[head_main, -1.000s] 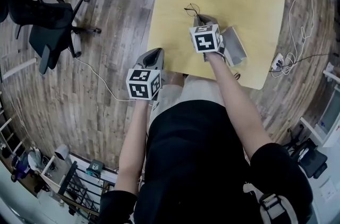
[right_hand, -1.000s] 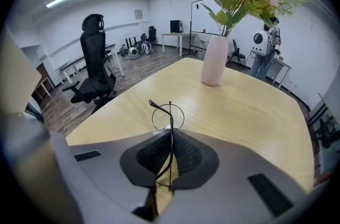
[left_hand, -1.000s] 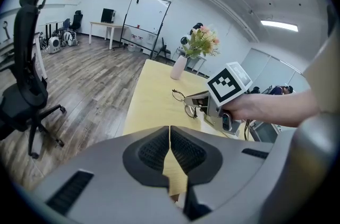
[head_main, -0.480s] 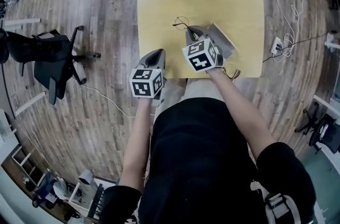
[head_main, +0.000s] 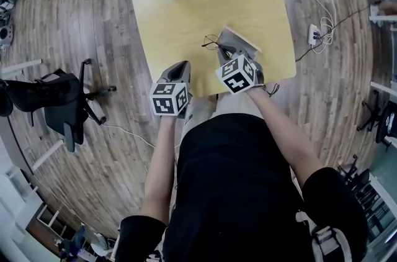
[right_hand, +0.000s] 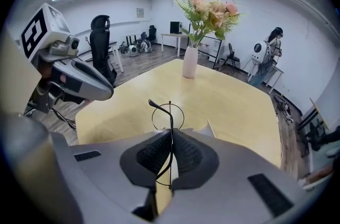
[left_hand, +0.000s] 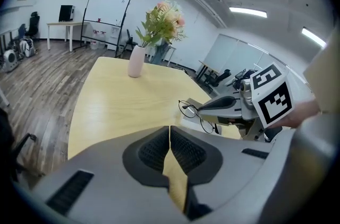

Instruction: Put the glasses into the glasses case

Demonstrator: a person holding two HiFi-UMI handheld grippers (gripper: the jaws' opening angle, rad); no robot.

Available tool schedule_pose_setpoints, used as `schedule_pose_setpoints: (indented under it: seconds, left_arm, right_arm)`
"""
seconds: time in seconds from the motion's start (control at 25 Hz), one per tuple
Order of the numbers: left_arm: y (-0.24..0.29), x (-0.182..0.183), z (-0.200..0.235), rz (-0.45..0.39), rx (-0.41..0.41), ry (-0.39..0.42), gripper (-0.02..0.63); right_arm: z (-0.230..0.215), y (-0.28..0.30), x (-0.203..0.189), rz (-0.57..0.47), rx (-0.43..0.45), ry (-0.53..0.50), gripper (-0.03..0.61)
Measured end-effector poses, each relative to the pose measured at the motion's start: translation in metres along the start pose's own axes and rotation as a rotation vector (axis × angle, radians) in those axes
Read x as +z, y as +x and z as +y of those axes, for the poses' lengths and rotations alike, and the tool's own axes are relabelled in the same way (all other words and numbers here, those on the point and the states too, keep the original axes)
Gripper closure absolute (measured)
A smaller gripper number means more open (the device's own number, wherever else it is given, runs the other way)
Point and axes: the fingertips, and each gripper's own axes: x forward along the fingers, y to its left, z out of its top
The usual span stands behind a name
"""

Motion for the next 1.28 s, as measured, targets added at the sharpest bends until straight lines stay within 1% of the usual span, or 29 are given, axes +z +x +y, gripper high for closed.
schedule_pose_setpoints:
  seconds: [0.28, 0.56, 0.72, 1.0, 1.16, 1.2, 1.24, 1.28]
  left_arm:
    - [0.017, 0.004, -0.018, 0.025, -0.053, 0.044, 0.589]
    - [0.022, 0.001, -0.028, 0.045, -0.079, 0.06, 0.589]
    - [0.023, -0.002, -0.028, 0.055, -0.08, 0.063, 0.589]
    - [0.022, -0.001, -0.025, 0.058, -0.07, 0.061, 0.589]
    - [0.018, -0.002, -0.023, 0.057, -0.06, 0.055, 0.589]
    - [0.017, -0.002, -0.022, 0.057, -0.057, 0.054, 0.589]
    - [0.017, -0.003, -0.021, 0.057, -0.056, 0.052, 0.589]
    - [0.017, -0.003, -0.021, 0.056, -0.055, 0.051, 0.589]
  right_arm:
    - [-0.024, -0.004, -0.034, 0.057, -0.014, 0.005, 0.554]
    - [-0.047, 0.001, -0.059, 0.112, -0.06, -0.042, 0.554]
    - [-0.052, 0.005, -0.063, 0.118, -0.088, -0.073, 0.554]
    - [-0.049, 0.016, -0.066, 0.117, -0.088, -0.115, 0.551]
    - [-0.05, 0.019, -0.068, 0.121, -0.095, -0.112, 0.55]
    - [-0.05, 0.019, -0.067, 0.12, -0.095, -0.114, 0.541]
    - [-0.05, 0.02, -0.067, 0.119, -0.093, -0.119, 0.514]
    - [-0.049, 0.02, -0.066, 0.117, -0.091, -0.124, 0.505]
